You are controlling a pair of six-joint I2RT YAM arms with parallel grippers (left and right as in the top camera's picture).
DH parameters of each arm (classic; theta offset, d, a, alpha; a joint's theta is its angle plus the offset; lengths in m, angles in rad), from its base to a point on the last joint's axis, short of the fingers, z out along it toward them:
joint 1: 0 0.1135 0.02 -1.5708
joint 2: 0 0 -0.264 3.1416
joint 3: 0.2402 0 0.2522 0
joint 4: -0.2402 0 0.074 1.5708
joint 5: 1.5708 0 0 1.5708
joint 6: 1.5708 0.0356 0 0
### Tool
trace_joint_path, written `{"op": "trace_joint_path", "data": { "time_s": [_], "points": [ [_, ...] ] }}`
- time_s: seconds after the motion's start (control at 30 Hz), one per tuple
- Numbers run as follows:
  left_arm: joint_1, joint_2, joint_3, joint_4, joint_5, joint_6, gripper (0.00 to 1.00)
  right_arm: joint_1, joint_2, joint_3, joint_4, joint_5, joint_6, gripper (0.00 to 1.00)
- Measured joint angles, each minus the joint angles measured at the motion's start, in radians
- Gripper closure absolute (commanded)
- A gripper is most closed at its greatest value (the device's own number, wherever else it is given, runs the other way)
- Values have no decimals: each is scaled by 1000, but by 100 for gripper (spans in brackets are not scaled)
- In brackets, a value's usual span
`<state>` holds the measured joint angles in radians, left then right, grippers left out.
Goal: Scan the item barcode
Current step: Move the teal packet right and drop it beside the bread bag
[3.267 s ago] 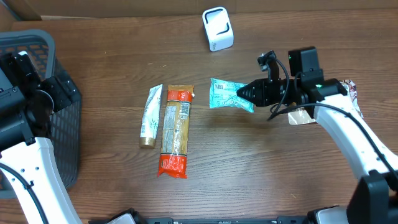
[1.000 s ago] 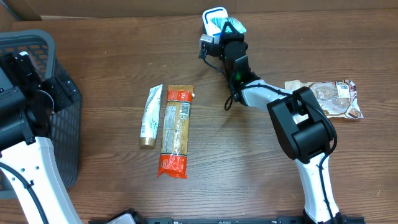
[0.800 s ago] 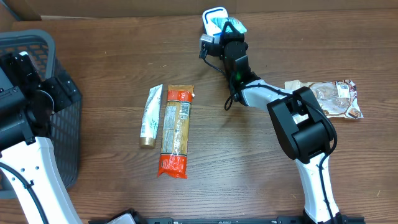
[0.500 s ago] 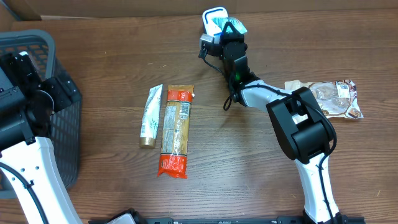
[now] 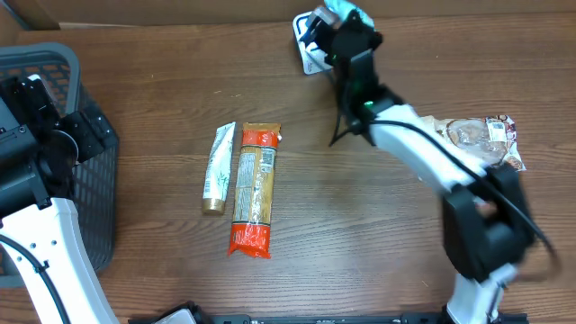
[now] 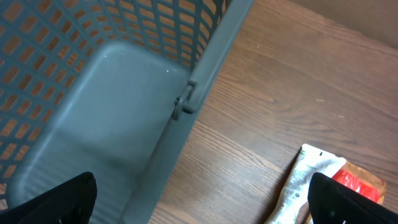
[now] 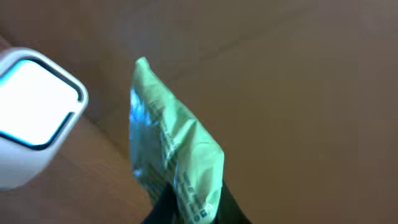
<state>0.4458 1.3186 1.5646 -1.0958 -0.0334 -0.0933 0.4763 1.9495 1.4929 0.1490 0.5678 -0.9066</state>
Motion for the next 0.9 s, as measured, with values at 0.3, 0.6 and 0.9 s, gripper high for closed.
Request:
{"op": "trace_joint_path", "data": {
  "time_s": [0.3, 0.6, 0.9],
  "points": [
    [0, 0, -1, 0, 0, 0, 1, -64, -398, 13, -699, -366, 803, 96],
    [0, 0, -1, 0, 0, 0, 0, -350, -504, -26, -1094, -542, 1371, 96],
    [0, 0, -1, 0, 0, 0, 0, -597, -472, -395, -851, -571, 1514, 96]
  ]
}}
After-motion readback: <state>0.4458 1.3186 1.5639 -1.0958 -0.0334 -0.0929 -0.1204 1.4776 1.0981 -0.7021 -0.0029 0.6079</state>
